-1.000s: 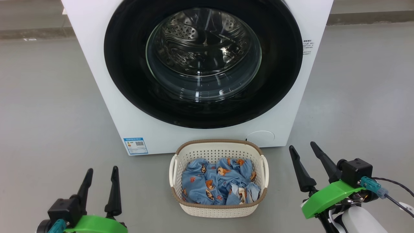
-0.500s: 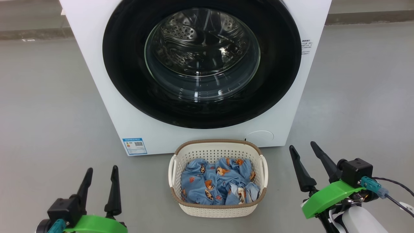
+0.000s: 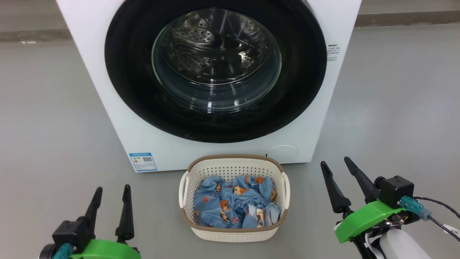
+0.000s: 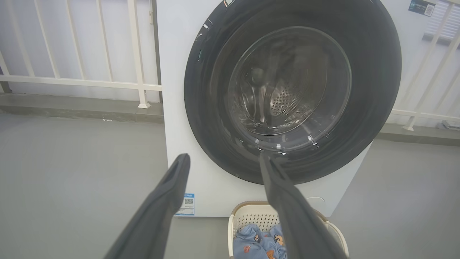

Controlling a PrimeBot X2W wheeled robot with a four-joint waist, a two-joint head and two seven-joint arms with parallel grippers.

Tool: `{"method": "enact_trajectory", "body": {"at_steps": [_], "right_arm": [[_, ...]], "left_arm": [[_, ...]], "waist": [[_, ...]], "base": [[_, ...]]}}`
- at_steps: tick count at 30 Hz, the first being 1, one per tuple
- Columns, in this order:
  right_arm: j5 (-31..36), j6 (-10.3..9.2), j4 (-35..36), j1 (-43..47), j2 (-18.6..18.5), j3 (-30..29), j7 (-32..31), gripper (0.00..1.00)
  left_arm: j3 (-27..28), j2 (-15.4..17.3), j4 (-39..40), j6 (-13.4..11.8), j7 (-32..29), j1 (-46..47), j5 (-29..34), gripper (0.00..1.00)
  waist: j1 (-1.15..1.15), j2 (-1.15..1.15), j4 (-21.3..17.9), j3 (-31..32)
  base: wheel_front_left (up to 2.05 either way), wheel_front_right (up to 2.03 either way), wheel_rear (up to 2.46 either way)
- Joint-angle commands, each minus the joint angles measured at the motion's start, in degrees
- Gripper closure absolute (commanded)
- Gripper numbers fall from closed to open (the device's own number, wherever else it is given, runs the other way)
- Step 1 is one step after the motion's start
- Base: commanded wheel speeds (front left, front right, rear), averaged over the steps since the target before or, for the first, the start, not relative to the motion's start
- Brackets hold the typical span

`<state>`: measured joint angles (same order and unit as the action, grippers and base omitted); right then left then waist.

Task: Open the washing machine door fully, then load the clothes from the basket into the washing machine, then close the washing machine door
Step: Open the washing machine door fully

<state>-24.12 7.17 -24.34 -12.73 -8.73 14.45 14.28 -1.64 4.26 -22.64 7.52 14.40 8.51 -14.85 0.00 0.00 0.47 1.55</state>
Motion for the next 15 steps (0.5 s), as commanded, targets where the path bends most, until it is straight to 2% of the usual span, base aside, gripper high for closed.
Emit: {"method": "enact_trajectory", "body": {"at_steps": [1, 15], "right_arm": [[0.19, 0.32, 1.53, -2.29, -0.23, 0.71, 0.72, 0.00], [0.05, 0.32, 1.59, -2.21, 0.02, 0.31, 0.72, 0.00]], "left_arm": [[1.67, 0.76, 1.04, -0.05, 0.60, 2.69, 0.60, 0.00], [1.52, 0.80, 1.44, -0.04, 0.60, 2.66, -0.80, 0.00]], "waist": [[0.00, 0.00, 0.01, -0.01], [0.00, 0.00, -0.28, -0.27]], "base": [[0.93, 0.93, -1.87], [1.12, 1.12, -2.24]]}}
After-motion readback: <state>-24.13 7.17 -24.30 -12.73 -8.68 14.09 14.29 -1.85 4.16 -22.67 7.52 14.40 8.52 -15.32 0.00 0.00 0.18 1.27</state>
